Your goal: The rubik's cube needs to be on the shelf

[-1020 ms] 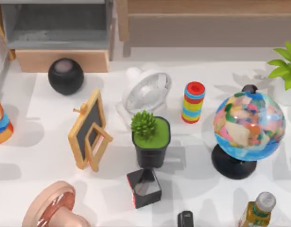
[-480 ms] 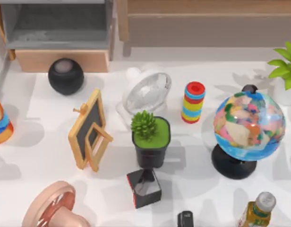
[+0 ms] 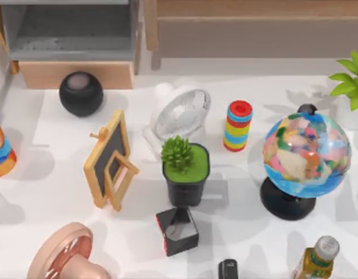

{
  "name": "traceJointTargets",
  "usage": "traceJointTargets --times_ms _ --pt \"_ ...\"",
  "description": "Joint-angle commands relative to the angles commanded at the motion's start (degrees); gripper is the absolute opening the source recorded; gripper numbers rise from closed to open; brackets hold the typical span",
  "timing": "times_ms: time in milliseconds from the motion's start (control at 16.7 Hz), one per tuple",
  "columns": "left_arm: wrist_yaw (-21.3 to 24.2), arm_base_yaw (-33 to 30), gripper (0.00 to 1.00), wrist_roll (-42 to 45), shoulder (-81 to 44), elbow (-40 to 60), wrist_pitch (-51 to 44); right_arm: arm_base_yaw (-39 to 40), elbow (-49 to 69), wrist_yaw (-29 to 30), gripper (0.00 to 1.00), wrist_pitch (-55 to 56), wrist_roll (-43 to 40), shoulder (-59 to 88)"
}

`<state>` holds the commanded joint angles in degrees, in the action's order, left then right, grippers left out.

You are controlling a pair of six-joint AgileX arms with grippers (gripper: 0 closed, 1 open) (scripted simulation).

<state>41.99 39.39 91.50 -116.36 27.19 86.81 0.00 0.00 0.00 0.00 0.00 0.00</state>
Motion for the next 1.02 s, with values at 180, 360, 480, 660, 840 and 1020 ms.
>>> traceJointTargets --times_ms 180,360,480,660,840,1020 --pt "1.92 1.88 1.0 0.08 0.83 -2.37 1.36 0.0 0.0 0.0 1.0 0.0 0.0 0.0" --pt "2.27 2.26 1.0 0.08 1.02 -2.85 1.63 0.0 0.0 0.0 1.0 0.0 0.0 0.0" --pt "2.16 2.0 1.0 0.08 0.76 -2.66 1.51 0.0 0.0 0.0 1.0 0.0 0.0 0.0" --pt "1.26 3.7 1.0 -1.19 0.67 -0.27 -1.63 0.0 0.0 0.0 1.0 0.0 0.0 0.0" --pt "-0.8 7.23 1.0 -4.68 0.12 5.76 -10.14 0.0 0.0 0.0 1.0 0.0 0.0 0.0" --pt "-3.46 10.82 1.0 -9.92 -0.73 14.78 -22.77 0.0 0.0 0.0 1.0 0.0 0.0 0.0"
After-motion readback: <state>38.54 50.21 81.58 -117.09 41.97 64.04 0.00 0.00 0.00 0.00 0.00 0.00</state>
